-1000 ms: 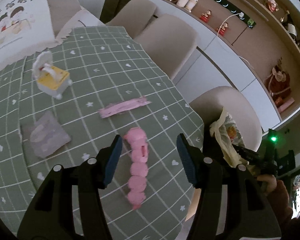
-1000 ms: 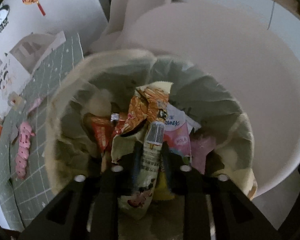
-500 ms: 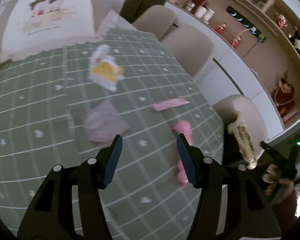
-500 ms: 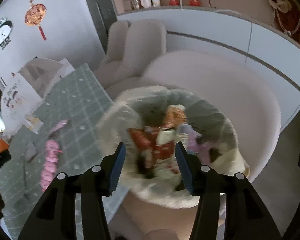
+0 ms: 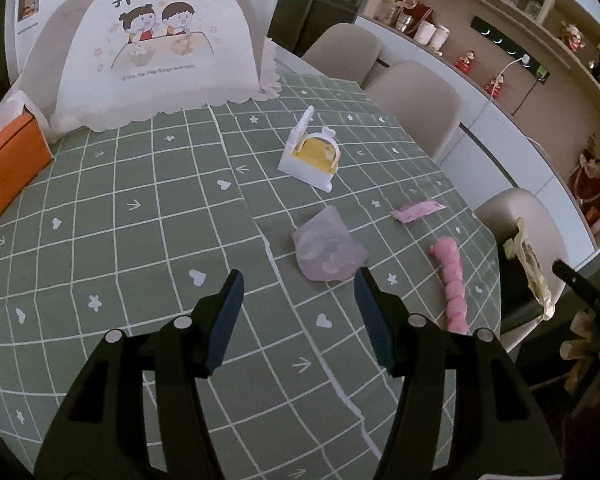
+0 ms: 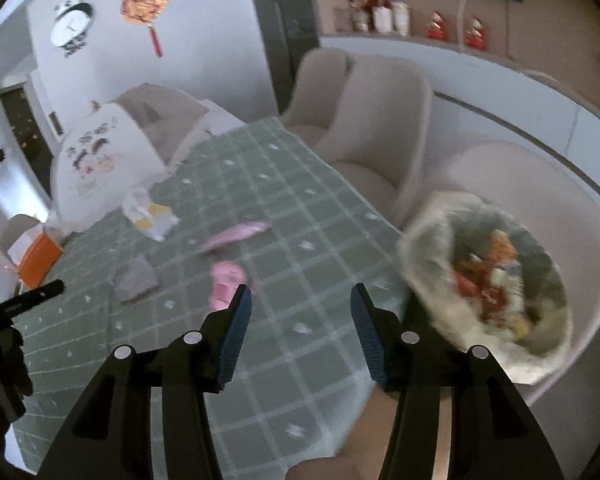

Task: Collect trash
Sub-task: 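Move both open grippers back over the remaining trash on the table, then grasp the pink wrapper strip with the right gripper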

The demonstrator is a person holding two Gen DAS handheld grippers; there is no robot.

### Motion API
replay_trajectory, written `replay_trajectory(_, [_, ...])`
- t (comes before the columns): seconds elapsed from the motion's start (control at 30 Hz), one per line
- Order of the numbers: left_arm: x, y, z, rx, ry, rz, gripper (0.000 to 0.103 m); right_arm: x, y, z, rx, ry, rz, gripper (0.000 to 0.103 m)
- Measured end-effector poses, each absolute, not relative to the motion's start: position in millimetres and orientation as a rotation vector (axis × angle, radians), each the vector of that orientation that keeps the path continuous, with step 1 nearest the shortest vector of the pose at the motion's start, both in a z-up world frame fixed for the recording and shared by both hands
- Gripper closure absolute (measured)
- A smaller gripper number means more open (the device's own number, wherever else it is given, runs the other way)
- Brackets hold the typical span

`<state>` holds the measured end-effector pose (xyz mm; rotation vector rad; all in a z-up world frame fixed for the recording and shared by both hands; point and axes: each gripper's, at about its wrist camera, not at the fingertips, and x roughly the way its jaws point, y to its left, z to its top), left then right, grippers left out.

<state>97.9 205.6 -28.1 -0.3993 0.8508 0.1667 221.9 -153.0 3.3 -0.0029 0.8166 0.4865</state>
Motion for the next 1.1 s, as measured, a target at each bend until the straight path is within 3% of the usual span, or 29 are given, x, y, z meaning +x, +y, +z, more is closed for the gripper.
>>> replay_trajectory(0.07, [96.6, 206.3, -28.6, -0.390, 0.847, 0.156, 0.048, 215.8, -135.3, 4.2, -0.003, 0.810, 0.530, 0.049])
replay_trajectory(0.4, [103.5, 215.1, -33.8, -0.387, 0.848, 0.122, 0.048, 217.2, -70.6, -11.1, -0.083, 0.880, 0.605, 0.049])
replay_trajectory(0.9, [123.4, 235.3, -68.3, -0.454, 0.892, 0.085, 0.048, 324.1, -7.1, -84.5, 0.124, 1.058, 0.432, 0.050])
replay_trajectory(1.0, [127.6, 237.3, -71.6, -0.445, 0.892, 0.068, 0.048, 347.3, 2.1, -95.7, 0.162, 1.080, 0.400, 0.061])
replay_trajectory(1.1, [132.2, 241.0, -76.5, -0.452, 0.893, 0.056, 0.048, 366.0, 8.4, -105.7, 0.187, 1.121, 0.397, 0.080])
